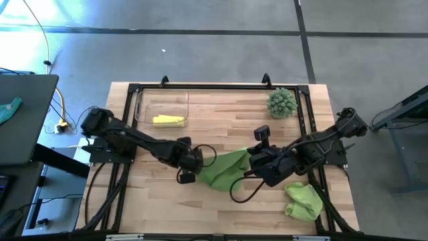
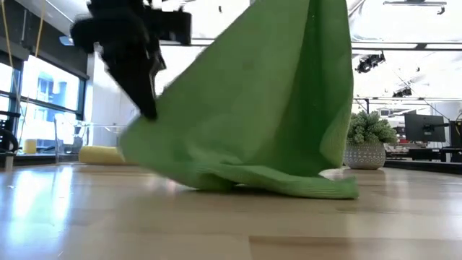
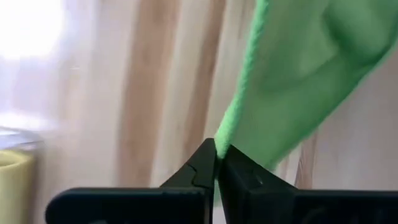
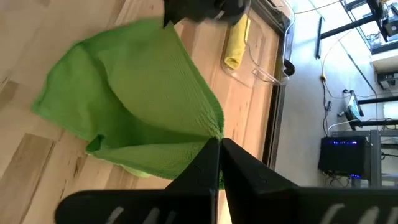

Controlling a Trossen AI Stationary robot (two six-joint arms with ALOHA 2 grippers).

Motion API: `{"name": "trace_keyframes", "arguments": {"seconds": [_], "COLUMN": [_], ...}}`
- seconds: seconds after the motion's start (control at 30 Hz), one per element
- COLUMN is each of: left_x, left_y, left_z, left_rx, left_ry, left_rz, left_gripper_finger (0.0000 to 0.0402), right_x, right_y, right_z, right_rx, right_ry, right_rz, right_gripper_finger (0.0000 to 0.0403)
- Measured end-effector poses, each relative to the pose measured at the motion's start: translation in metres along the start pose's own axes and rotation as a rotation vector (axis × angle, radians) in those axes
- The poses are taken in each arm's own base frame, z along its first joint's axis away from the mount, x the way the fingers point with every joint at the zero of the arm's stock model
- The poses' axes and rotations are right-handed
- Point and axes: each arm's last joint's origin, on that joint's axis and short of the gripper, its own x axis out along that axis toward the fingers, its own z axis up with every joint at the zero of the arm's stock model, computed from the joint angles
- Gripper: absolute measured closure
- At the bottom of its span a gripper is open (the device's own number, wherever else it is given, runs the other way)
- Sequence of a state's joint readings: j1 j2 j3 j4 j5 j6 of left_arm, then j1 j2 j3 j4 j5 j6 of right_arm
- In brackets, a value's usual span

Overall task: Roll microfiber towels into tight, uniform cylinder then place into a basket
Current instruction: Fold the green microfiber cloth

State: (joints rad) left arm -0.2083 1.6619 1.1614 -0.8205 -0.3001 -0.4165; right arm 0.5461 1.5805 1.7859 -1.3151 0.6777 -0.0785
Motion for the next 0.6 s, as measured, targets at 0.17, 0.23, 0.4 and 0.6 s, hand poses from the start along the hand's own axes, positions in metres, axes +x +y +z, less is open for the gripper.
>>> {"name": "trace_keyframes", "arguments": {"seconds": [0.17,0.23,0.4,0.6], "left_x": [-0.051,-0.073,-0.112,-0.132], "left_y": [0.011,0.017,0.025,0.027], "left_z": [-0.002,-0.006,-0.014,-0.022], "left_rx": [-0.027,-0.034,-0.054,-0.017], "left_ry": [-0.063,-0.083,-0.129,-0.15], "left_rz": [0.059,0.082,0.09,0.118], "left_gripper_finger": [0.04,0.04,0.0401,0.0401], "right_x": [-0.009,-0.011,0.001,0.034], "right_y": [-0.007,-0.008,0.007,0.041], "right_z": [-0.005,-0.007,-0.011,-0.029], "right_rx": [0.07,0.124,0.152,0.09], "right_ry": [-0.023,-0.031,-0.067,-0.204], "right_rz": [-0.001,0.02,0.043,0.013], "right_gripper_finger": [0.0403,0.0403,0.0403,0.0403]}}
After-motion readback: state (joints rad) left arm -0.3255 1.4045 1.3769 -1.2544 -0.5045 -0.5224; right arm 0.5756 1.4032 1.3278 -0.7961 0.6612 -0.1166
